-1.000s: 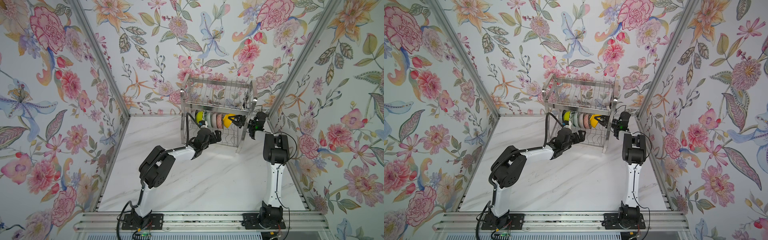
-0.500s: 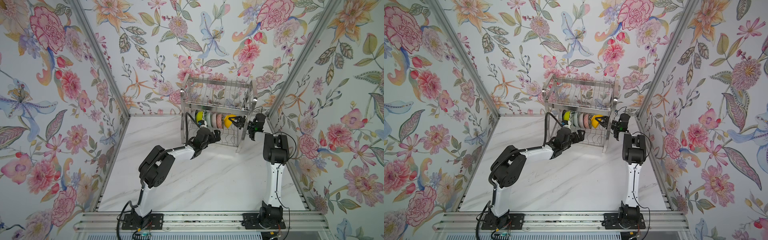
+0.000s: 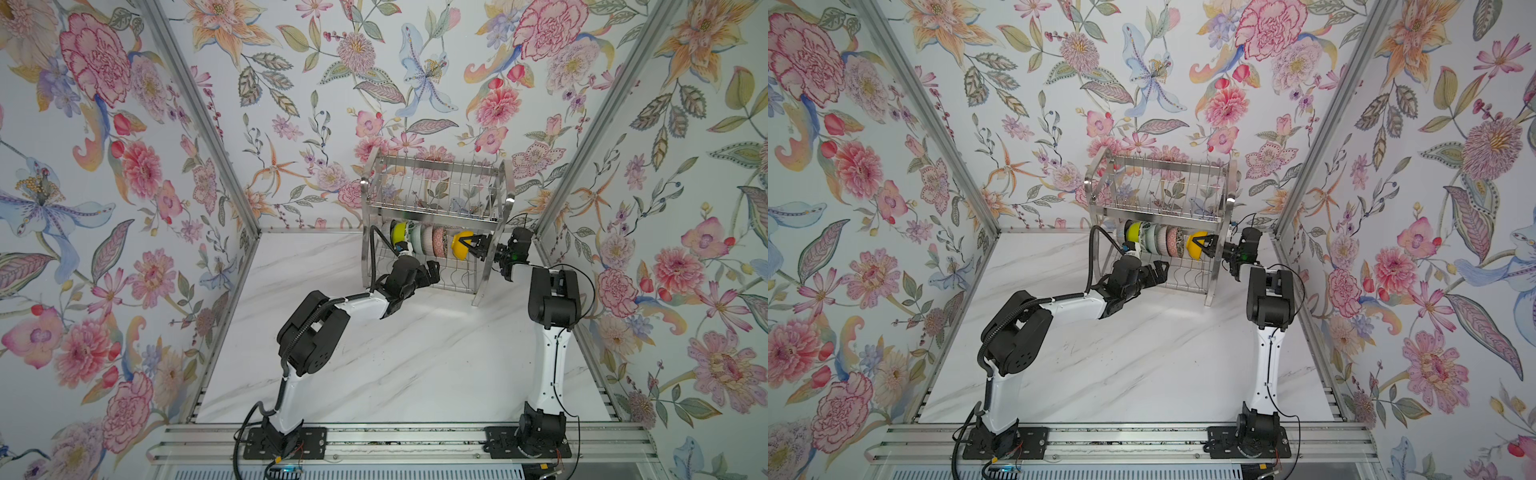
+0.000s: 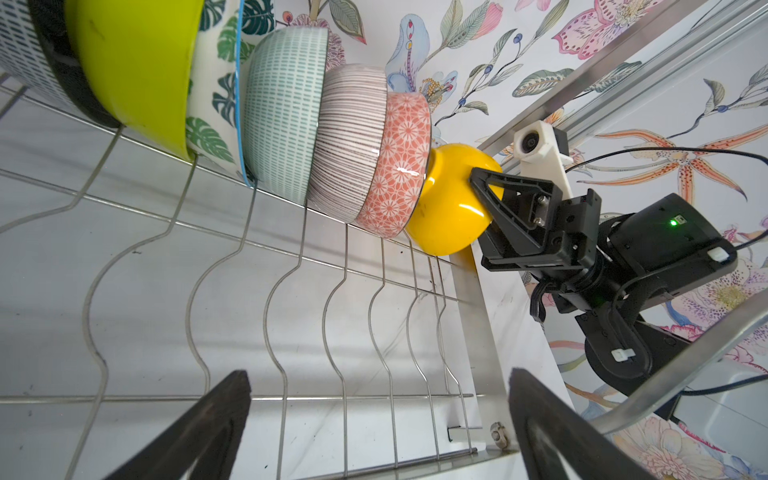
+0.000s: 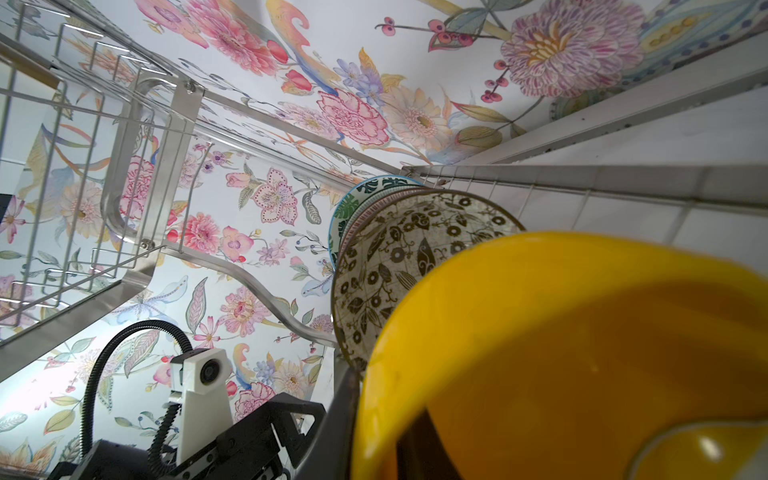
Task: Load the bowls into the dish rack
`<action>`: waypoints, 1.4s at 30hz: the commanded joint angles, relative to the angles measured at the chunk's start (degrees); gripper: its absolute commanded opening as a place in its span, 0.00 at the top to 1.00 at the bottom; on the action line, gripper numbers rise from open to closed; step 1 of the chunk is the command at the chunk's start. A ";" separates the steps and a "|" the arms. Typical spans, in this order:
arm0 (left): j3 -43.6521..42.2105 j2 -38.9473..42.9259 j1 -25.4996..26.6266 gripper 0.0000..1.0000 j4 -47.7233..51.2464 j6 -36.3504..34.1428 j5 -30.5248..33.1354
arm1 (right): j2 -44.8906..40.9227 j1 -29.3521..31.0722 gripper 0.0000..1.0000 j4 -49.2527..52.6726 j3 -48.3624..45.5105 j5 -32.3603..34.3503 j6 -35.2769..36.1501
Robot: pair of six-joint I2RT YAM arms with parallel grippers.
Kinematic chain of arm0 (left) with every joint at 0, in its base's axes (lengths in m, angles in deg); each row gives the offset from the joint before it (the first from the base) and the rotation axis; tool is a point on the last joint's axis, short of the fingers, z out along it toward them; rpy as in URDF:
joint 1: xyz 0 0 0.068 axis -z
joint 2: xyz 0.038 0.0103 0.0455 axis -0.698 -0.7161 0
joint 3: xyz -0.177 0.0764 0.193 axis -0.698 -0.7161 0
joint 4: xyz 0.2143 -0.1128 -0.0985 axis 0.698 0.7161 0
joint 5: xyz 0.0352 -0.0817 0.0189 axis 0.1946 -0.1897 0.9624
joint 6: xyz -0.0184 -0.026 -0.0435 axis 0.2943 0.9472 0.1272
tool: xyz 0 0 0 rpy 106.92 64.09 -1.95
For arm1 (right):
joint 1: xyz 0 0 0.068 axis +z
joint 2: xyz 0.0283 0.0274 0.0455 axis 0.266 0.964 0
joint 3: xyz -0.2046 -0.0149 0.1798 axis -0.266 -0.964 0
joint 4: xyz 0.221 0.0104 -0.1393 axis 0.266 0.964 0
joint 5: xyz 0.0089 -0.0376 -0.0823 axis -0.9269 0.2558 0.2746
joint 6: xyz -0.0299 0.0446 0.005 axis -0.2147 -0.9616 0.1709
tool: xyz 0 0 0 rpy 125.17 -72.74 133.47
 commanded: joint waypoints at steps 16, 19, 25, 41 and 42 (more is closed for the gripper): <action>-5.09 4.58 -0.32 0.01 -1.47 -0.52 0.52 | -11.12 -1.76 0.53 6.97 -7.25 4.49 5.71; -6.56 5.65 -0.28 0.01 -1.86 -0.63 0.90 | -13.32 -2.71 0.44 6.93 -9.55 5.24 6.15; -9.68 8.24 -0.01 0.01 -2.75 -1.59 1.57 | -17.97 -4.81 0.33 7.32 -15.19 7.22 7.07; -25.79 33.08 0.11 0.01 6.35 -26.42 20.82 | -41.80 -12.96 0.02 25.29 -35.66 30.01 22.76; -26.87 35.12 -0.35 0.01 7.24 -27.66 22.99 | -43.51 -12.99 0.01 27.56 -36.45 34.31 24.51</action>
